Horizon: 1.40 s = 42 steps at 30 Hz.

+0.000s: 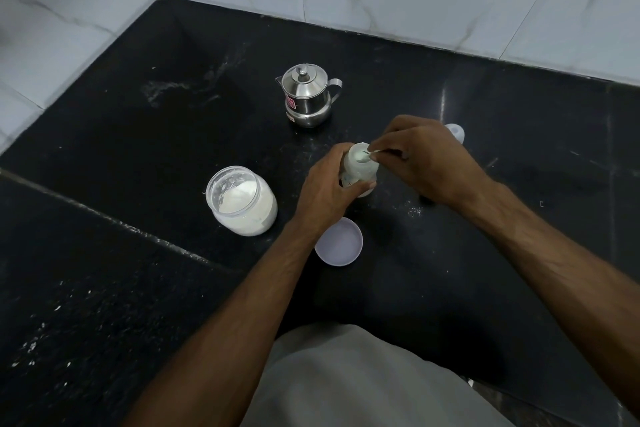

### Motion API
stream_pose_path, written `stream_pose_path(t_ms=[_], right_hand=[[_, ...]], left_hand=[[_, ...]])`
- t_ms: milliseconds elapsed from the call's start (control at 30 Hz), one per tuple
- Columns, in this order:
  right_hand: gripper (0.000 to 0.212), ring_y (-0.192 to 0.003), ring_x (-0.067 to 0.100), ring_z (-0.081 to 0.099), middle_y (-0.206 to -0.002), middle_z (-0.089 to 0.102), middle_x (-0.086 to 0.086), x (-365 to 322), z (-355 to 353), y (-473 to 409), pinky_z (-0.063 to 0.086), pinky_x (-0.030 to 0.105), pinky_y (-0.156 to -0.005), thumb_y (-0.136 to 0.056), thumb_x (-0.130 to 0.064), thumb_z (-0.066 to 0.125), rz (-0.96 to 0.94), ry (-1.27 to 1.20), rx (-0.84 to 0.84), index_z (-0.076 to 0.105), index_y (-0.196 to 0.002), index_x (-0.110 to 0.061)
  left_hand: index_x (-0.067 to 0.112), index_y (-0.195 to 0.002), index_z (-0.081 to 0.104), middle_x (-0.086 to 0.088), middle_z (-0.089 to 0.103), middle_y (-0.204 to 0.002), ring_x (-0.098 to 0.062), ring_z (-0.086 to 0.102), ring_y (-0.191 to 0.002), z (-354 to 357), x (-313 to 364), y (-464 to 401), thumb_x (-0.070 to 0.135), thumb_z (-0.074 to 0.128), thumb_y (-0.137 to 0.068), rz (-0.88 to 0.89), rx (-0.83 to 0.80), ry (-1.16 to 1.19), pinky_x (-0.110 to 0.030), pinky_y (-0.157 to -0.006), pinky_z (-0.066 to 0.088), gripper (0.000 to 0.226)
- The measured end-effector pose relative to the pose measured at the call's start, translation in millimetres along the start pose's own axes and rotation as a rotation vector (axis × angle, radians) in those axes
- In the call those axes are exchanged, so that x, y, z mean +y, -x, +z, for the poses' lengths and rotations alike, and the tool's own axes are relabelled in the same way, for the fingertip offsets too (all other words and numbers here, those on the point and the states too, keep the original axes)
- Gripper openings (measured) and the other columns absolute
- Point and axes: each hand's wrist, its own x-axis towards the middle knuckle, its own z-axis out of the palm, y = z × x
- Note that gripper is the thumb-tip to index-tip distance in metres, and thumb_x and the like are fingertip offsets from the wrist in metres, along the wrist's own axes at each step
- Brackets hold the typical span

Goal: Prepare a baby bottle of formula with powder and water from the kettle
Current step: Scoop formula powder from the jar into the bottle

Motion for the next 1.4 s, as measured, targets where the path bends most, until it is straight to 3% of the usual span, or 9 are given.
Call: stream_pose_path(t_ms=[433,567,700,800,933,1067,1167,1300,1400], right_hand=[[0.016,-0.08,0.019,0.064,-0.097,0.067,0.007,-1.8,-4.5,2.0,0.054,0.033,-0.072,-0.092,-0.014,0.063,-0.031,0.013,0.023,0.075,-0.101,-0.009],[0.02,-0.089,0.021,0.066,-0.106,0.068,0.007,-3.7,-4.7,2.5,0.053,0.032,-0.078,-0.094,-0.013,0.059,-0.012,0.043,-0.077,0.074,-0.108,-0.01],[0.019,-0.084,0.02,0.067,-0.103,0.068,0.004,-6.5,-8.3,5.8,0.053,0.031,-0.07,-0.094,-0.017,0.061,-0.04,0.097,0.026,0.074,-0.108,-0.015],[0.024,-0.092,0.022,0.066,-0.11,0.067,0.003,-8.3,-7.1,4.9,0.054,0.035,-0.076,-0.097,-0.017,0.055,0.003,0.101,-0.073,0.072,-0.113,-0.015],[0.02,-0.086,0.023,0.067,-0.105,0.068,0.006,-6.4,-6.5,5.2,0.051,0.031,-0.071,-0.095,-0.015,0.059,-0.007,0.082,-0.006,0.074,-0.109,-0.012],[0.023,-0.093,0.022,0.067,-0.111,0.068,0.004,-7.4,-6.4,3.7,0.053,0.033,-0.078,-0.096,-0.015,0.056,0.02,0.074,-0.082,0.072,-0.112,-0.012],[0.02,-0.087,0.022,0.067,-0.106,0.068,0.007,-8.2,-7.8,3.8,0.054,0.034,-0.075,-0.095,-0.015,0.058,-0.016,0.069,0.008,0.073,-0.108,-0.01],[0.024,-0.095,0.021,0.066,-0.114,0.067,0.004,-6.7,-3.6,5.7,0.054,0.034,-0.08,-0.097,-0.016,0.055,0.025,0.072,-0.069,0.071,-0.114,-0.011],[0.02,-0.086,0.022,0.067,-0.105,0.068,0.007,-6.3,-1.8,6.3,0.053,0.031,-0.072,-0.095,-0.014,0.057,-0.018,0.061,0.003,0.073,-0.108,-0.01]], left_hand=[[0.023,-0.128,0.051,0.007,0.061,-0.12,-0.007,0.058,-0.11,-0.1,-0.5,-0.9,0.031,0.079,-0.075,0.0,-0.009,-0.017,-0.036,-0.095,0.051,0.06],[0.021,-0.128,0.05,0.006,0.061,-0.121,-0.009,0.058,-0.111,0.1,-0.8,-0.8,0.03,0.079,-0.075,-0.01,-0.013,-0.017,-0.036,-0.096,0.051,0.062],[0.024,-0.128,0.05,0.008,0.06,-0.12,-0.007,0.058,-0.11,-0.6,-0.6,-0.8,0.029,0.079,-0.075,-0.006,-0.01,-0.022,-0.034,-0.096,0.051,0.061],[0.023,-0.129,0.049,0.007,0.06,-0.123,-0.008,0.057,-0.112,0.0,-1.3,-1.2,0.029,0.079,-0.075,-0.007,-0.017,-0.032,-0.034,-0.097,0.051,0.062],[0.022,-0.13,0.049,0.005,0.059,-0.125,-0.01,0.056,-0.114,0.0,-1.4,-2.1,0.029,0.079,-0.075,-0.015,-0.017,-0.037,-0.036,-0.099,0.049,0.063],[0.02,-0.13,0.05,0.005,0.06,-0.124,-0.01,0.057,-0.113,0.9,-2.4,-1.7,0.03,0.079,-0.075,-0.004,-0.022,-0.043,-0.036,-0.098,0.049,0.063],[0.021,-0.13,0.05,0.008,0.059,-0.122,-0.008,0.056,-0.112,0.2,-2.0,-1.8,0.029,0.079,-0.076,0.0,-0.012,-0.045,-0.034,-0.098,0.049,0.062],[0.02,-0.132,0.049,0.004,0.059,-0.126,-0.011,0.056,-0.115,0.7,-3.3,-2.7,0.028,0.079,-0.076,-0.017,-0.026,-0.053,-0.036,-0.1,0.048,0.064],[0.021,-0.131,0.05,0.005,0.06,-0.124,-0.01,0.057,-0.113,0.1,-2.7,-2.0,0.029,0.079,-0.075,-0.008,-0.016,-0.043,-0.036,-0.097,0.05,0.064]])
